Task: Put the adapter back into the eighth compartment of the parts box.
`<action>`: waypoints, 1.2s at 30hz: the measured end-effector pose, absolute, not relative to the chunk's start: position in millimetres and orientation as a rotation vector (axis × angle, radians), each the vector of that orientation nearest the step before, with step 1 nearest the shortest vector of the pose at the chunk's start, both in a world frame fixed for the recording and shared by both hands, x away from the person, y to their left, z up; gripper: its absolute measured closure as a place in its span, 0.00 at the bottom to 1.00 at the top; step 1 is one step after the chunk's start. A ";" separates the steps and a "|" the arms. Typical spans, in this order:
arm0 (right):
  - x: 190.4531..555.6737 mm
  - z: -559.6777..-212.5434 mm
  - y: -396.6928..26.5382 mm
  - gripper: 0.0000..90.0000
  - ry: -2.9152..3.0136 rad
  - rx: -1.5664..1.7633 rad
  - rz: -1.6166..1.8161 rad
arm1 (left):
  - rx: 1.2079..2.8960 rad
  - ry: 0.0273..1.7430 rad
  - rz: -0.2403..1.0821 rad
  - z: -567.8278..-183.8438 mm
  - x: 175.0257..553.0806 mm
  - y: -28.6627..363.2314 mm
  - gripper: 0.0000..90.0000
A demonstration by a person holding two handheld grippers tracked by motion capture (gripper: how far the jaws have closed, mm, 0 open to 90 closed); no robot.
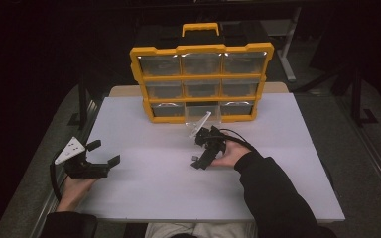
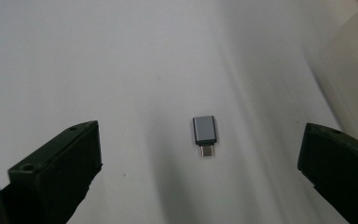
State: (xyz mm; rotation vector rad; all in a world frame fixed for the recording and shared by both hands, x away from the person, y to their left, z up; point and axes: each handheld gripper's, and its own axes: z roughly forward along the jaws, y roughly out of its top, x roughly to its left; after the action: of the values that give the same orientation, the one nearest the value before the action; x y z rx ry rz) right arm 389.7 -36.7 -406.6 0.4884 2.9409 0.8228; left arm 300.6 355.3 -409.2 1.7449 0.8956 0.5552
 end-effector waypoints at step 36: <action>398.0 -430.6 -21.9 0.69 2.974 0.396 0.714 | 1.759 0.884 0.556 -409.8 301.2 354.5 0.00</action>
State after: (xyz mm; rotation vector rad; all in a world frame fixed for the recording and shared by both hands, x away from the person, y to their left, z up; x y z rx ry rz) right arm 398.0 -21.9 -430.6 0.3963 2.9742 0.7136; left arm 301.2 354.5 -409.8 1.7587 0.8836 0.5558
